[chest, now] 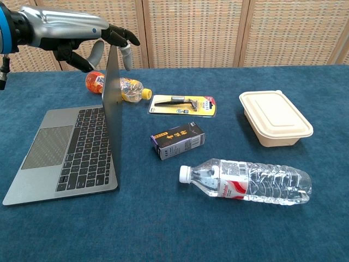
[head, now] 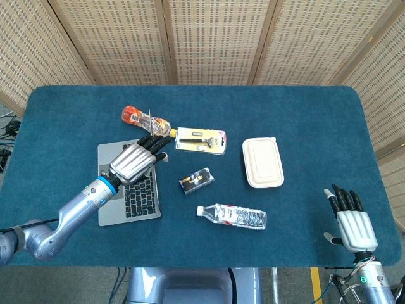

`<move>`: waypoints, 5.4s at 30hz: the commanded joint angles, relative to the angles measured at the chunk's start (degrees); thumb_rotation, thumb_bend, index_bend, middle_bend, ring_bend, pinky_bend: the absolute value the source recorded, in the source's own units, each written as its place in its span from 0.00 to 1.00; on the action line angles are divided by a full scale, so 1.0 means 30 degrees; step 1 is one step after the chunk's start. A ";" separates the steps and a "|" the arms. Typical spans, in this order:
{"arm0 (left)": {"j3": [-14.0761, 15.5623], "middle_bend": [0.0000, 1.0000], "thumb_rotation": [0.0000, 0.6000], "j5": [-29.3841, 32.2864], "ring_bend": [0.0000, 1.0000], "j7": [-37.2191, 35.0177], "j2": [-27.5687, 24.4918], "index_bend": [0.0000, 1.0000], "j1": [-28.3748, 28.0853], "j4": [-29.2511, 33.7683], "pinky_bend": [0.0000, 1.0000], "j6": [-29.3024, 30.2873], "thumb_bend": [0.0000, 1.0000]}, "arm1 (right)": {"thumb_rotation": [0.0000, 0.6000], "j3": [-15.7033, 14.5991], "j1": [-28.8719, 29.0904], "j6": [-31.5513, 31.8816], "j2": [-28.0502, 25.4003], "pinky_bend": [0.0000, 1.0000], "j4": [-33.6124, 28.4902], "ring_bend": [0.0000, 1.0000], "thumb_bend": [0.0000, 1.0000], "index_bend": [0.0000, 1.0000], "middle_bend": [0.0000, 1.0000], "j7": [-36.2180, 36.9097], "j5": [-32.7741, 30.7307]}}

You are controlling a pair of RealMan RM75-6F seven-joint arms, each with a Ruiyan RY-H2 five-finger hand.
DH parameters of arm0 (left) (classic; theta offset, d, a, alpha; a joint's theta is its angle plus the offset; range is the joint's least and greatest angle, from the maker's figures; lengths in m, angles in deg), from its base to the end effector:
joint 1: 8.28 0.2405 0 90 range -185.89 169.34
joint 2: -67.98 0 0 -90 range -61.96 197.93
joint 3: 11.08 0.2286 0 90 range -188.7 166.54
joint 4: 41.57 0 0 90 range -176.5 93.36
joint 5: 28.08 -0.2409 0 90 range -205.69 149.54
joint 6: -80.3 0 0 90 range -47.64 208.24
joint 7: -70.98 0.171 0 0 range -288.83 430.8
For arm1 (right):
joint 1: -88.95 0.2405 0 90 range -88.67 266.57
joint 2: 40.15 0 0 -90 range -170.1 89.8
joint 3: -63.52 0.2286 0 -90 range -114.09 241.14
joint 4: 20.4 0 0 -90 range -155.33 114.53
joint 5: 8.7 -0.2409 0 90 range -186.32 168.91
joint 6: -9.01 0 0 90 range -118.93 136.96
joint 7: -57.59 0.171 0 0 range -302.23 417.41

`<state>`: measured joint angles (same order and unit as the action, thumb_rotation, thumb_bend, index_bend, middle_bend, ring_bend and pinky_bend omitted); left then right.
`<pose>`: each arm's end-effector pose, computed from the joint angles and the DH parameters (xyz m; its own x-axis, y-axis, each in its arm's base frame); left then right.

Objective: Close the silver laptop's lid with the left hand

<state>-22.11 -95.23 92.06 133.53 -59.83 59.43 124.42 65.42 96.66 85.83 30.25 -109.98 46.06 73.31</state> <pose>-0.0637 0.3659 0.0174 0.6555 0.1688 0.7360 0.6559 -0.6104 -0.4441 -0.3047 -0.2169 0.0674 0.5108 -0.1501 0.8465 -0.8575 -0.0175 0.5143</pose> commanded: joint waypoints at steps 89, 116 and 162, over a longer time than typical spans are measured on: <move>0.4093 0.32 1.00 -0.2920 0.19 0.1917 -0.3656 0.62 0.2337 0.1368 0.15 0.1959 1.00 | 1.00 -0.0133 0.0073 -0.0024 0.0171 0.00 -0.0011 0.00 0.05 0.00 0.00 -0.0458 0.0006; 0.5127 0.32 1.00 -0.3539 0.19 0.1279 -0.1749 0.62 0.3560 -0.1383 0.15 0.1307 1.00 | 1.00 -0.0246 0.0019 -0.0028 0.0200 0.00 -0.0014 0.00 0.05 0.00 0.00 -0.0542 0.0059; 0.4156 0.00 1.00 -0.4448 0.00 -0.1445 0.0063 0.25 0.7183 -0.2884 0.11 0.7394 0.28 | 1.00 -0.0317 -0.0035 -0.0048 0.0207 0.00 -0.0009 0.00 0.05 0.00 0.00 -0.0560 0.0086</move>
<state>-9.11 -106.90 88.93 134.13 -40.90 49.95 142.74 64.48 96.55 85.70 30.87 -110.01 44.39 73.57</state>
